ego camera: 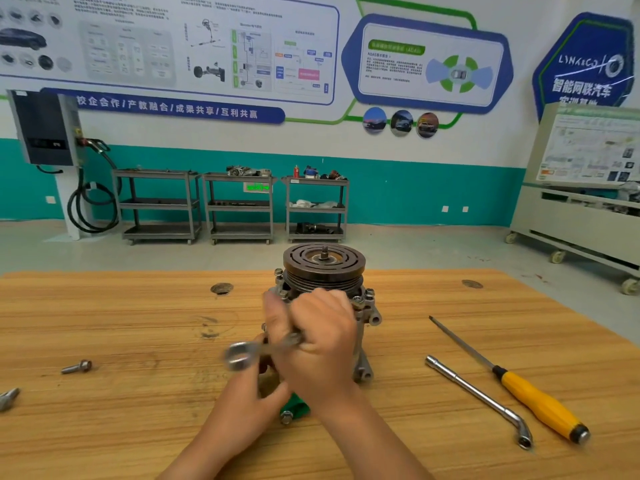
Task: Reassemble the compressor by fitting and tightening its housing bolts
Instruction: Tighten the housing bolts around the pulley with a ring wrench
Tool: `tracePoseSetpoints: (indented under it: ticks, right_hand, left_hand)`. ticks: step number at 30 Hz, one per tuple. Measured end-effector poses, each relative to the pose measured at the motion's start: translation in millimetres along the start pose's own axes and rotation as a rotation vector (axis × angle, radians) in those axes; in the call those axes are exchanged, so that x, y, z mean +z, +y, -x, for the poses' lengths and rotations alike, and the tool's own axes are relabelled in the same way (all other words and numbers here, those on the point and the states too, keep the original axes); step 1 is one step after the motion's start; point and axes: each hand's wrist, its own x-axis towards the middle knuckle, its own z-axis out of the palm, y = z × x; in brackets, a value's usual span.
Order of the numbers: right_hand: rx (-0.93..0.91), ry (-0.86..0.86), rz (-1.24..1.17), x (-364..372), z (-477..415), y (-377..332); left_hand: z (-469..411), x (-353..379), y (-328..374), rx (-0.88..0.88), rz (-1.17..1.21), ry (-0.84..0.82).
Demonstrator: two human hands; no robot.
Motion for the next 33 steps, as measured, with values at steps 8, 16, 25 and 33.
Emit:
tracePoseSetpoints:
  ticks: [8,16,25,33]
  right_hand:
    - [0.279,0.701,-0.957,-130.4,-62.3,-16.3]
    - [0.640,0.698,-1.137,-111.2,-54.2,40.4]
    - [0.593,0.624,-1.116,-102.1,-32.3,39.3]
    - [-0.165,0.219,-0.043,-31.9,29.2,5.9]
  left_hand:
    - [1.5,-1.8,4.3,-0.104,-0.030,-0.037]
    - [1.2,-1.7,0.7,-0.098,-0.026,-0.019]
    - [0.7,-1.1,0.4,-0.092,-0.057,-0.007]
    - [0.7,1.5,-1.3,-0.059,-0.037,-0.016]
